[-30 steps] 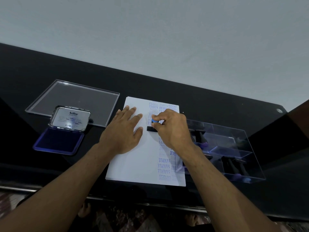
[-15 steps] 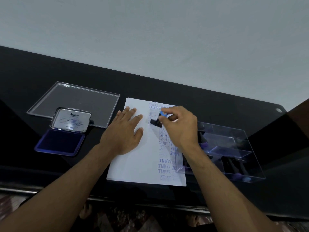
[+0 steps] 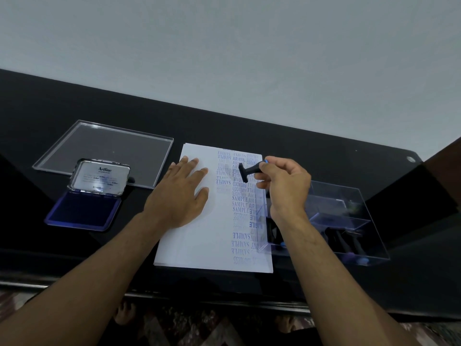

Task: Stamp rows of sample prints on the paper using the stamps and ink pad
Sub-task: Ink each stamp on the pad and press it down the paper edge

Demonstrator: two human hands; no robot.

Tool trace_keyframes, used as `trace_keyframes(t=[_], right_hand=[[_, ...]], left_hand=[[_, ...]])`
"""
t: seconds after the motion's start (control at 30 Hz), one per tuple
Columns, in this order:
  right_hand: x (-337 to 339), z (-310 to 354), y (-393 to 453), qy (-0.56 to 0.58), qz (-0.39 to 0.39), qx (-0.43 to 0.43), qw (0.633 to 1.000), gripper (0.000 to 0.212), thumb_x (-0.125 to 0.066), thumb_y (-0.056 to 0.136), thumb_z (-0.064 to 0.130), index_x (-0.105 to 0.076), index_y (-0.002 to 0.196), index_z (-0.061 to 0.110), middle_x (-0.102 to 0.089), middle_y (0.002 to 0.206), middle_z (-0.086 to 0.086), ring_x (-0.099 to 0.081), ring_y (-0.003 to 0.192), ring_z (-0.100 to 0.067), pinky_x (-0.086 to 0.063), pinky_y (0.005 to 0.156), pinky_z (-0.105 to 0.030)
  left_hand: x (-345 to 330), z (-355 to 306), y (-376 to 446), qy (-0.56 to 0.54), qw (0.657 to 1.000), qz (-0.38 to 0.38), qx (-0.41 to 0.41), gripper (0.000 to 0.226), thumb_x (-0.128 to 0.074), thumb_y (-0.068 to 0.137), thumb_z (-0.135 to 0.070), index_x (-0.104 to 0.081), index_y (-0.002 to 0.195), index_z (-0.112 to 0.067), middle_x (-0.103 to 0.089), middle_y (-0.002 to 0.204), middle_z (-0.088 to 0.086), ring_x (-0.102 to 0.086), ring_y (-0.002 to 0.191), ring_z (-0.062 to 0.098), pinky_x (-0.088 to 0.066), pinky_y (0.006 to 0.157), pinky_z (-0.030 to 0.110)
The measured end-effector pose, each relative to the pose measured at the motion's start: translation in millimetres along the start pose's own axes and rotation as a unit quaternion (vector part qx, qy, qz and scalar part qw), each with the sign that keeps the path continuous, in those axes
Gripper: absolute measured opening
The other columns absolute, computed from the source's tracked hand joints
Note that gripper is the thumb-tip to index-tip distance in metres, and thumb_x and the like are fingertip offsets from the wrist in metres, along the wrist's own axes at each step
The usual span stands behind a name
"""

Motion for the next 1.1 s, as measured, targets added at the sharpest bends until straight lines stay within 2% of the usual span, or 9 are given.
trace_keyframes(t=[0.43, 0.7, 0.93, 1.1], right_hand=[[0, 1, -3, -0.018, 0.014, 0.016, 1.0, 0.017, -0.07, 0.084, 0.002, -0.073, 0.098, 0.013, -0.074, 0.081, -0.004, -0.073, 0.07, -0.022, -0.054, 0.058, -0.027], [-3, 5, -8, -0.049, 0.032, 0.035, 0.998, 0.017, -0.07, 0.085, 0.004, -0.074, 0.097, 0.014, -0.074, 0.082, -0.002, -0.073, 0.072, -0.019, -0.055, 0.06, -0.027], [-40, 13, -35, -0.082, 0.103, 0.077, 0.988, 0.02, -0.071, 0.084, 0.002, -0.074, 0.1, 0.012, -0.073, 0.086, -0.006, -0.072, 0.07, -0.02, -0.059, 0.061, -0.029], [-87, 11, -71, -0.137, 0.165, 0.12, 0.969, 0.021, -0.073, 0.081, 0.006, -0.074, 0.097, 0.02, -0.071, 0.088, 0.004, -0.071, 0.072, -0.017, -0.061, 0.066, -0.039]], left_hand=[[1, 0, 0, -0.001, 1.0, 0.009, 0.001, 0.066, -0.027, 0.095, -0.052, -0.038, 0.153, -0.022, -0.024, 0.165, 0.004, -0.01, 0.155, 0.023, -0.011, 0.126, 0.044], [8, -1, 2, -0.009, 1.0, 0.011, 0.006, 0.067, -0.03, 0.095, -0.051, -0.035, 0.154, -0.022, -0.022, 0.166, 0.005, -0.008, 0.155, 0.023, -0.004, 0.124, 0.039], [44, 12, -28, -0.021, 0.999, -0.012, 0.034, 0.063, -0.035, 0.1, -0.051, -0.03, 0.156, -0.024, -0.018, 0.167, 0.001, -0.004, 0.155, 0.02, -0.012, 0.123, 0.043], [77, 46, -77, -0.013, 0.996, -0.037, 0.08, 0.068, -0.03, 0.095, -0.057, -0.03, 0.155, -0.026, -0.02, 0.166, 0.0, -0.007, 0.155, 0.018, -0.02, 0.124, 0.044]])
Point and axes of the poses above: each hand's wrist, its own y-axis towards the middle knuckle, its own x-axis out of the back of the hand, z = x × y, the point moved 4 cm from there along y, towards the middle knuckle
